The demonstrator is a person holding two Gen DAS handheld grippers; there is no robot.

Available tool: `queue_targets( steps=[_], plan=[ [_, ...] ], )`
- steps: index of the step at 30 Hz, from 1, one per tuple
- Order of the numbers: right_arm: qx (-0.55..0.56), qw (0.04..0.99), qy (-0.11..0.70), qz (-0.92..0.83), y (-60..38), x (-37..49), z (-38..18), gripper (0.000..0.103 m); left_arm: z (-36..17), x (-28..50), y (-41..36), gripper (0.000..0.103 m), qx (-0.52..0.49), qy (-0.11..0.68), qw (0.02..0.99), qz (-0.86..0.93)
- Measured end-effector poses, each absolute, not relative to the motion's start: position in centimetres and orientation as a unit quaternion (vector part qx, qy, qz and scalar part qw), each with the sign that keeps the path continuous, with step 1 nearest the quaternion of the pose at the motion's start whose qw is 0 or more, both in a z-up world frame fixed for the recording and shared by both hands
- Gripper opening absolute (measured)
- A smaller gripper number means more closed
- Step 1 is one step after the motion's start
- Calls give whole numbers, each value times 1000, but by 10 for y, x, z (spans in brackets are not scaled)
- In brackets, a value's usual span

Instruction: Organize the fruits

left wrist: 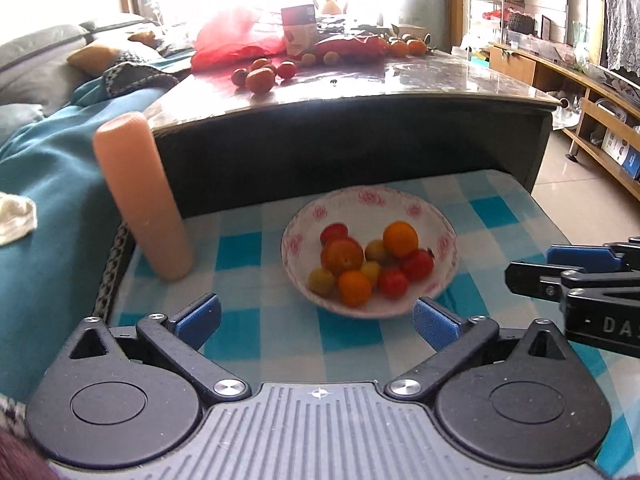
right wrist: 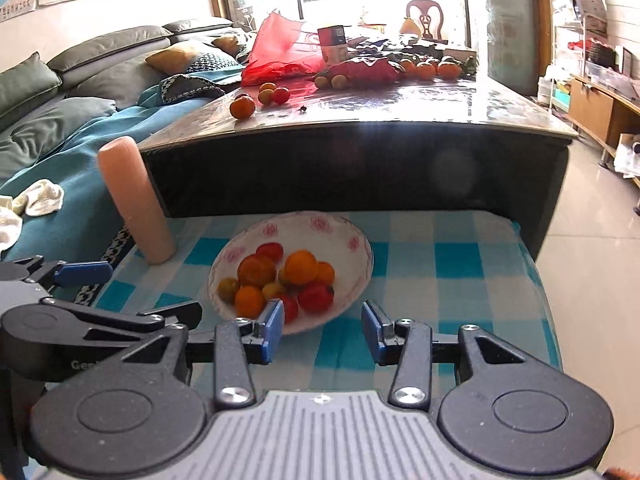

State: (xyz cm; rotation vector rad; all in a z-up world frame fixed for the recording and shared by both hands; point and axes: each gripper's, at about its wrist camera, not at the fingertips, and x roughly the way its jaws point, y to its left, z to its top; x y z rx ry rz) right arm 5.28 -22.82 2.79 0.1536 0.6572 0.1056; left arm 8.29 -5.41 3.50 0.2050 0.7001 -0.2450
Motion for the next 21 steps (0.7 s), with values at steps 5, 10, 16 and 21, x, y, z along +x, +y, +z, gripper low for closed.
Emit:
queue_targets(
  steps=[5,10,16,21],
  plan=[
    [89,940,328,42,-229,20,29,66,33,69,-43,103,57,358,924,-120],
    [101,935,339,34,-228,-3,27,66,33,48,-40,103,54,362,924,-112],
    [111,932,344,33,-221,-25,25,66,33,23,-38,103,50,364,923,-112],
    [121,931,343,31,-216,-42,26,66,34,5,-35,103,47,365,923,-113]
  ],
)
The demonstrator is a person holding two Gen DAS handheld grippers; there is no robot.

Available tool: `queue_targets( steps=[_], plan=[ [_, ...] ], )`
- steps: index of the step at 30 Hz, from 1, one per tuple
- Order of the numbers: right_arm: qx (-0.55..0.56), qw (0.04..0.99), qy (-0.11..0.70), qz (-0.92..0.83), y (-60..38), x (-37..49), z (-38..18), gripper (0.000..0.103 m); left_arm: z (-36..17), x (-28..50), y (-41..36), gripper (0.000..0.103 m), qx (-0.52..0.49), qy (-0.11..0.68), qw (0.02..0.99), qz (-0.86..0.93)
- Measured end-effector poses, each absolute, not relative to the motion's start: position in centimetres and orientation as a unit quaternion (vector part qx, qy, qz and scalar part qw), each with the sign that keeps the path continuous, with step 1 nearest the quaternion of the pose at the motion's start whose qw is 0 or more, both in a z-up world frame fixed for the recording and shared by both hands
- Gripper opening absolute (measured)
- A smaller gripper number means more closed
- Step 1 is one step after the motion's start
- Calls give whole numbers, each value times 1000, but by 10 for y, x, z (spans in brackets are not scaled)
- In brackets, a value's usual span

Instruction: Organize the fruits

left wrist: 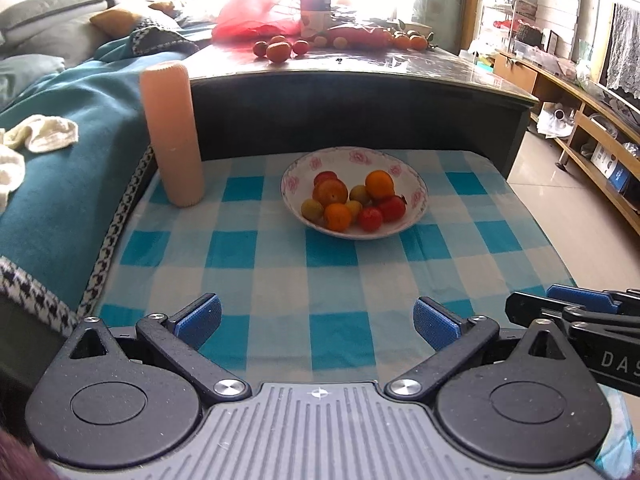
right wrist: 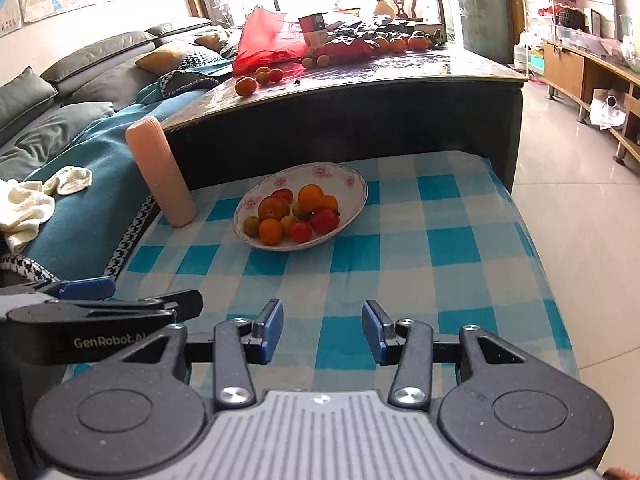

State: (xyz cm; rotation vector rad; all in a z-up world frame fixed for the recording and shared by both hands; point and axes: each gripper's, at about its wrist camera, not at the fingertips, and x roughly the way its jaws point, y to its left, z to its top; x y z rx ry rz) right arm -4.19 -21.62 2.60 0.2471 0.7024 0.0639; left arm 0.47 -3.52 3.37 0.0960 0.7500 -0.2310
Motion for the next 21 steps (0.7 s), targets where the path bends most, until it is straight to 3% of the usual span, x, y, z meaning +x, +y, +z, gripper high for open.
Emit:
queue_targets(
  steps=[21],
  plan=[
    [128,926,352,36,-198,-87,23,67,30,-31,-28,103,33,380,918,-108]
  ],
)
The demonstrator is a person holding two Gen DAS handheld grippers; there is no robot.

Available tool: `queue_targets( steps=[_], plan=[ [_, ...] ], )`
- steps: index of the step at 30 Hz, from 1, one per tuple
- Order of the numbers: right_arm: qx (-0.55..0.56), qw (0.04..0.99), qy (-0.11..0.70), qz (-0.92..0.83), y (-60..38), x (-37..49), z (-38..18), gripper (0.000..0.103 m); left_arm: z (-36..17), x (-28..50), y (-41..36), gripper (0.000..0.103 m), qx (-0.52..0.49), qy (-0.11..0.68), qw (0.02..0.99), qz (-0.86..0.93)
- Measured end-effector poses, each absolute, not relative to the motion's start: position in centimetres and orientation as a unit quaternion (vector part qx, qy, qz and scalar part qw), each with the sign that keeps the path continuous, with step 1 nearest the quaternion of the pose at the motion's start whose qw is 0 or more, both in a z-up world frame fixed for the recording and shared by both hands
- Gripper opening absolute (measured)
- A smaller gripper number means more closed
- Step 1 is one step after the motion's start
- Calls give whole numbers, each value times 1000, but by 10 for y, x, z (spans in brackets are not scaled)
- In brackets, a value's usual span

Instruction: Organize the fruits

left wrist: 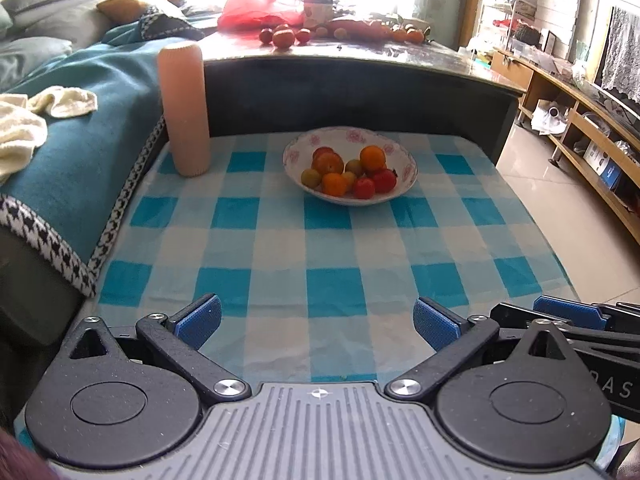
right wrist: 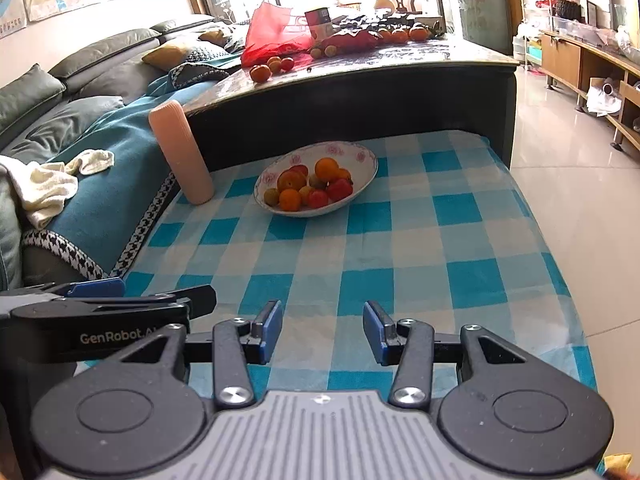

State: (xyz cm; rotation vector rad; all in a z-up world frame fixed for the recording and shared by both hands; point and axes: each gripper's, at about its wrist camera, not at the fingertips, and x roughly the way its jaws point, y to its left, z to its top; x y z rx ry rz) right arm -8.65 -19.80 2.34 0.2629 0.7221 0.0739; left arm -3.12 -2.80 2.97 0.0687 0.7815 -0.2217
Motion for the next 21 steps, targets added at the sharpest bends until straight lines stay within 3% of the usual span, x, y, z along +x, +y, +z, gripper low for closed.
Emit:
queue_targets(
  steps=[21],
  plan=[
    [120,916,382,27,-189,-90,7,67,16,-35,-27,103,36,407,908,-93]
  ],
)
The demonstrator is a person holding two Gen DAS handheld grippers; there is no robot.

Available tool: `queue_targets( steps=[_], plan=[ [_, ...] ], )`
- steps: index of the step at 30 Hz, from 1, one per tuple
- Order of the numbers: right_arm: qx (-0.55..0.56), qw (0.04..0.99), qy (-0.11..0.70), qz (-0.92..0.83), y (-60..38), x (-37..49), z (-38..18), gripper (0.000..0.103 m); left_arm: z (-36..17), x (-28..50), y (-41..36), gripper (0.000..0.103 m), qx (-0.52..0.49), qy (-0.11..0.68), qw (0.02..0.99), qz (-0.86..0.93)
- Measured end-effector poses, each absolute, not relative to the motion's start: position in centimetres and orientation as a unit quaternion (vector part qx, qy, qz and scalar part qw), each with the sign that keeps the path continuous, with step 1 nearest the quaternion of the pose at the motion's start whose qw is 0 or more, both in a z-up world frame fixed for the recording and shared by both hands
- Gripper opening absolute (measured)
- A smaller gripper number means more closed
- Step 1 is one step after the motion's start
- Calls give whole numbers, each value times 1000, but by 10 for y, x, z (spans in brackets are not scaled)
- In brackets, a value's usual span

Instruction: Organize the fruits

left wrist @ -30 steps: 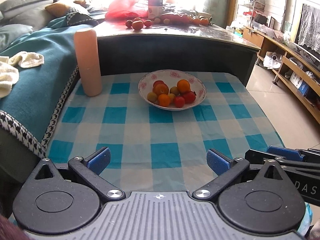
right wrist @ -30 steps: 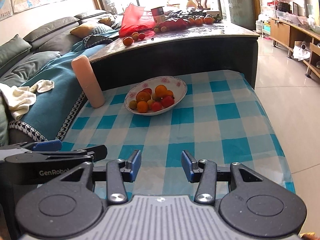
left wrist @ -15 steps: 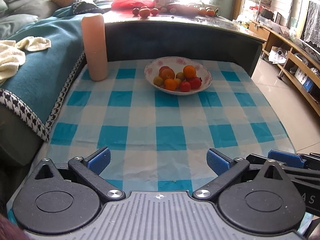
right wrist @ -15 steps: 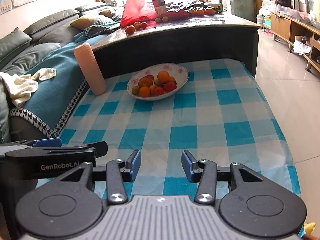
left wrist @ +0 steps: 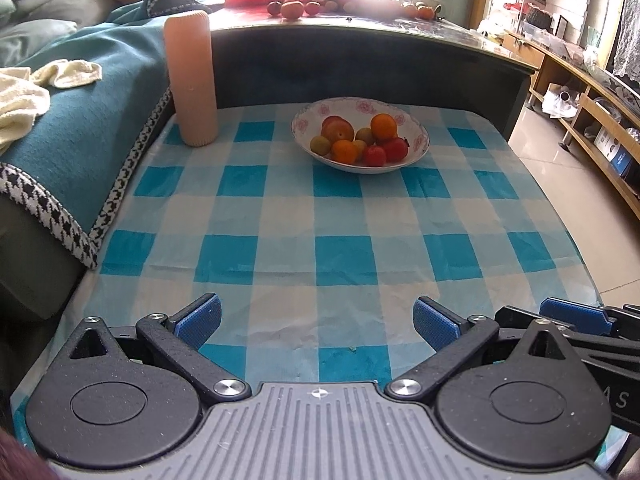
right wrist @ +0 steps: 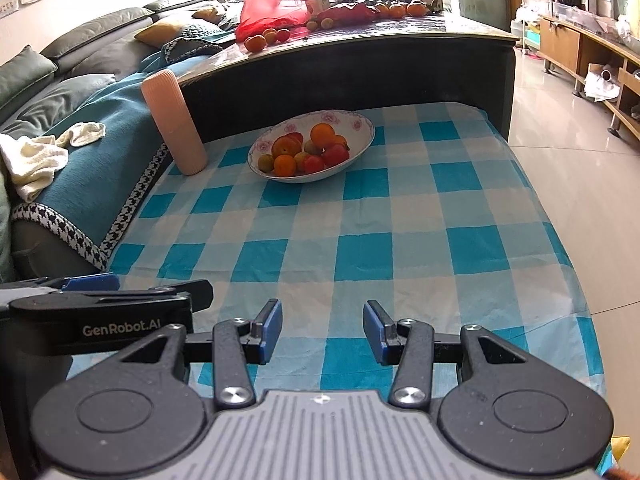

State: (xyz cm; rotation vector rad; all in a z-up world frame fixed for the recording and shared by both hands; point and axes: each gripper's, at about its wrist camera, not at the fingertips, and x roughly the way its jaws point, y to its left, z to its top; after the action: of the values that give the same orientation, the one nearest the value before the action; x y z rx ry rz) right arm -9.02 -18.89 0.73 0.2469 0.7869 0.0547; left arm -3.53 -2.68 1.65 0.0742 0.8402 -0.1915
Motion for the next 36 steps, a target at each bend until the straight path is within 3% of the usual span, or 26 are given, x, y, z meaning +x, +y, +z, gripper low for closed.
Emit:
queue_targets(
  steps=[36],
  plan=[
    [95,907,410,-6,-184,-90,-4,67,6,-37,-35,102,72,425,899,-80]
  ],
)
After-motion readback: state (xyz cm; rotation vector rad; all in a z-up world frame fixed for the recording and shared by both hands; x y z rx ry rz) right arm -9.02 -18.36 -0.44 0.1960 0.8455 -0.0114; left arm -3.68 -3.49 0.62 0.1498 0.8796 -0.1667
